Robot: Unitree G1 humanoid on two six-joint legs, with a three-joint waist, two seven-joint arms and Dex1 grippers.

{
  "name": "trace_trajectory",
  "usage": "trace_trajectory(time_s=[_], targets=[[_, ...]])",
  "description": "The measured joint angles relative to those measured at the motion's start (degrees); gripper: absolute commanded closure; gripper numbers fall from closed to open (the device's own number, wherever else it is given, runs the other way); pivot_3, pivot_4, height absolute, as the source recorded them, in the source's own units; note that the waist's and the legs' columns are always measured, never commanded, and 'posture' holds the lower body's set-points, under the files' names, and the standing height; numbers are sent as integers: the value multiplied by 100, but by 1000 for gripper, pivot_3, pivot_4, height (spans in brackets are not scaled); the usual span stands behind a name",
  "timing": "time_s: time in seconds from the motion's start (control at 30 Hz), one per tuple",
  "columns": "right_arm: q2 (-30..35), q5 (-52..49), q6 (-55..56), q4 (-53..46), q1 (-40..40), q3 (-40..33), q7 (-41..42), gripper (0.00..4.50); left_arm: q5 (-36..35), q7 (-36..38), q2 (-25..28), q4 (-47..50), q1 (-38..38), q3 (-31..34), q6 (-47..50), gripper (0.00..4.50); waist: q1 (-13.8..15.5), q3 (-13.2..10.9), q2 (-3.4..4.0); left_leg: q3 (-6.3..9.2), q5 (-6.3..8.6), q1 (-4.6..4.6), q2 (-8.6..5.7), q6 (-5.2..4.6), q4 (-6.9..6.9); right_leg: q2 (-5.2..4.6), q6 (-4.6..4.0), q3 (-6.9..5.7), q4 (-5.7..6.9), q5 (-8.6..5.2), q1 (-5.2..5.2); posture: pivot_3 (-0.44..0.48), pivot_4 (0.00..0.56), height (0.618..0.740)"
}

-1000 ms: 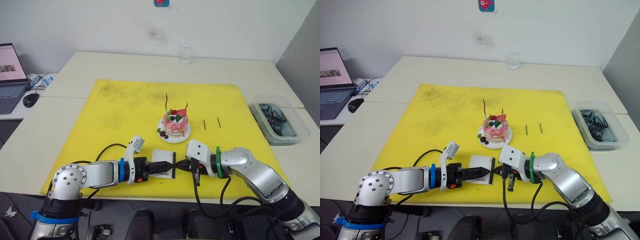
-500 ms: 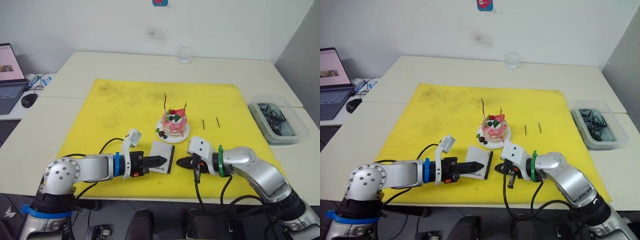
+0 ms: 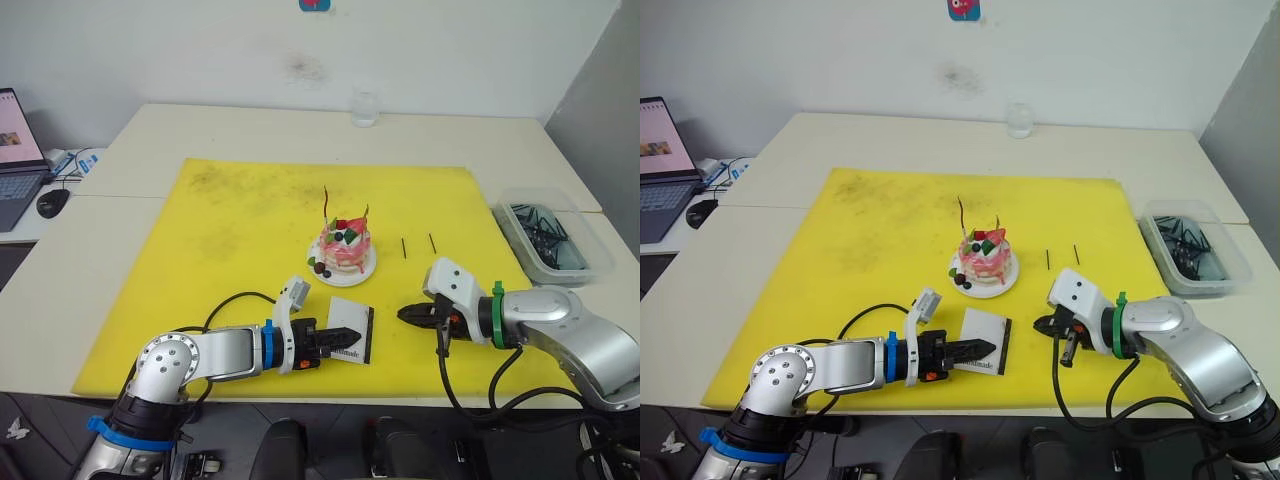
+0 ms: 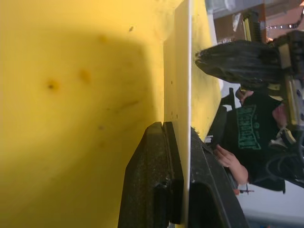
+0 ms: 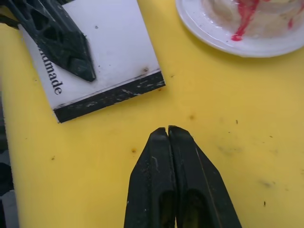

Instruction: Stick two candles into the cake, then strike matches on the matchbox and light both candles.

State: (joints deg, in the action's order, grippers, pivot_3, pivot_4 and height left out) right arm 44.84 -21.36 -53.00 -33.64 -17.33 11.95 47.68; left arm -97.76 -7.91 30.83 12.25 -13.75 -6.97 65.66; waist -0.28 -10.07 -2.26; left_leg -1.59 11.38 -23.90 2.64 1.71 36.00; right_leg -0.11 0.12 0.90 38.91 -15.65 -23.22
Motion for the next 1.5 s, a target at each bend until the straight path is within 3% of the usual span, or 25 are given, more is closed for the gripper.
trace_trajectory(time_s=[0.4,0.53,1.43,1.5], targets=[[-244,243,227,270,-351,647,-35,4500,159,-2,-180,21,154,61,-11,4479,5,0,0,-4,0,-1,-1,0,0,-3,0,4,-4,-1,1,0,150,740],[-277,295,257,341,-364,788,-31,4500,203,12,-197,22,170,69,-8,3448,5,0,0,-3,0,-1,-1,0,0,-3,-1,3,-4,-1,1,0,150,740],[-490,434,256,406,-367,1138,-27,4500,227,118,-186,-81,116,72,49,3448,3,0,0,-2,0,0,1,0,0,-3,-1,2,-4,-1,1,0,150,740],[-490,434,256,406,-366,1138,-30,4500,235,120,-183,-73,122,72,54,3856,3,0,0,-2,0,0,1,0,0,-3,-1,2,-4,-1,1,0,150,740]])
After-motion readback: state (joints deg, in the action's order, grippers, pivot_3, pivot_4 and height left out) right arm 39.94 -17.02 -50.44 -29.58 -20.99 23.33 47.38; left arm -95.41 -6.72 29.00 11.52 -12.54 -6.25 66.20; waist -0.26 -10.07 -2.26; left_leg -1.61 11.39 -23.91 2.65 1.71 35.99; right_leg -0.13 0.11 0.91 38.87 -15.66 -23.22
